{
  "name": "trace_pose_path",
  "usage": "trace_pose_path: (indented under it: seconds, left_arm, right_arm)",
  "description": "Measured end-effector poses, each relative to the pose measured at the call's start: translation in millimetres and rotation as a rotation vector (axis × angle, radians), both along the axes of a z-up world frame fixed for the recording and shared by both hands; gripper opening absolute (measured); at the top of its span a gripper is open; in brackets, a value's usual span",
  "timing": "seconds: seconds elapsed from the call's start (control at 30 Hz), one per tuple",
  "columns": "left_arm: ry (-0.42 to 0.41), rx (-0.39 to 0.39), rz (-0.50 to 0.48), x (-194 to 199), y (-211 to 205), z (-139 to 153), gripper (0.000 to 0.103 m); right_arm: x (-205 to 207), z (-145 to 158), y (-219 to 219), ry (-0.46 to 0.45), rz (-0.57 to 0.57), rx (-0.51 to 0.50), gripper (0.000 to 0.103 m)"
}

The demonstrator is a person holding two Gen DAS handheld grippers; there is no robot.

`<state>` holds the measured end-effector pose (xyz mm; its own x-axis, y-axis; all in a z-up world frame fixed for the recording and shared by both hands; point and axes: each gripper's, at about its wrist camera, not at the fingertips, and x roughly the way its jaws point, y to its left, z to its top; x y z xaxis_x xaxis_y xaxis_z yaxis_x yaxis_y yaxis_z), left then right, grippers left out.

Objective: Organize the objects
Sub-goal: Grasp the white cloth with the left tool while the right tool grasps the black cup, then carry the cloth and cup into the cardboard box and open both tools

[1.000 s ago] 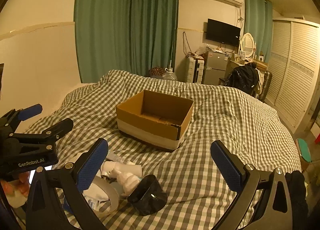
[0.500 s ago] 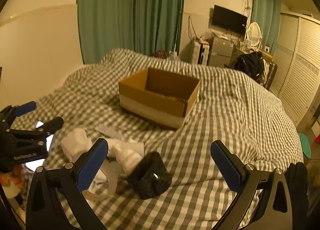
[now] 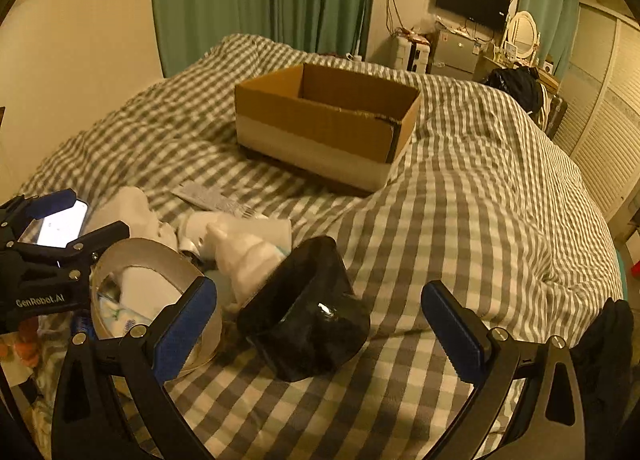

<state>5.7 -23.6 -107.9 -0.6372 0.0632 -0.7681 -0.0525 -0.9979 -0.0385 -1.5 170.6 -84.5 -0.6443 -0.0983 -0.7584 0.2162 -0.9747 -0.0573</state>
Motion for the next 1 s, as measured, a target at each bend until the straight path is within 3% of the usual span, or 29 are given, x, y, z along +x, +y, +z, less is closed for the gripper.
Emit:
trace_pose_path:
  seconds: [0.2, 0.27, 0.43, 0.5, 0.6, 0.7, 1.0]
  left_arm:
    - [-0.079, 0.112, -0.042, -21, 1, -19, 0.103]
    - [-0.075, 0.121, -0.060, -21, 4, -18, 0.101]
    - [-0.073, 0.147, -0.102, -14, 7, -12, 0.074]
    - [-0.067, 0.136, -0.106, -10, 9, -8, 0.060]
    - [-0.045, 0.103, -0.107, -5, 11, -3, 0.052]
    - [-0.037, 0.107, -0.099, -1, 9, 3, 0.048]
    - [0.051, 0.059, -0.087, -2, 5, 36, 0.045]
  right_arm:
    - [-8, -16, 7, -0.042, -0.020, 0.002, 0.085]
    - [-8, -17, 8, -0.043, -0.011, -0.009, 0.071]
    - [-5, -11, 3, -0.018, 0.025, 0.001, 0.046]
    - [-4, -8, 2, -0.009, 0.031, 0.003, 0.044]
    - [-2, -4, 1, 0.007, 0.040, 0.013, 0.038]
    - [0, 3, 3, 0.027, 0.044, 0.013, 0.033]
    - [4, 25, 11, 0.116, 0.038, 0.022, 0.032]
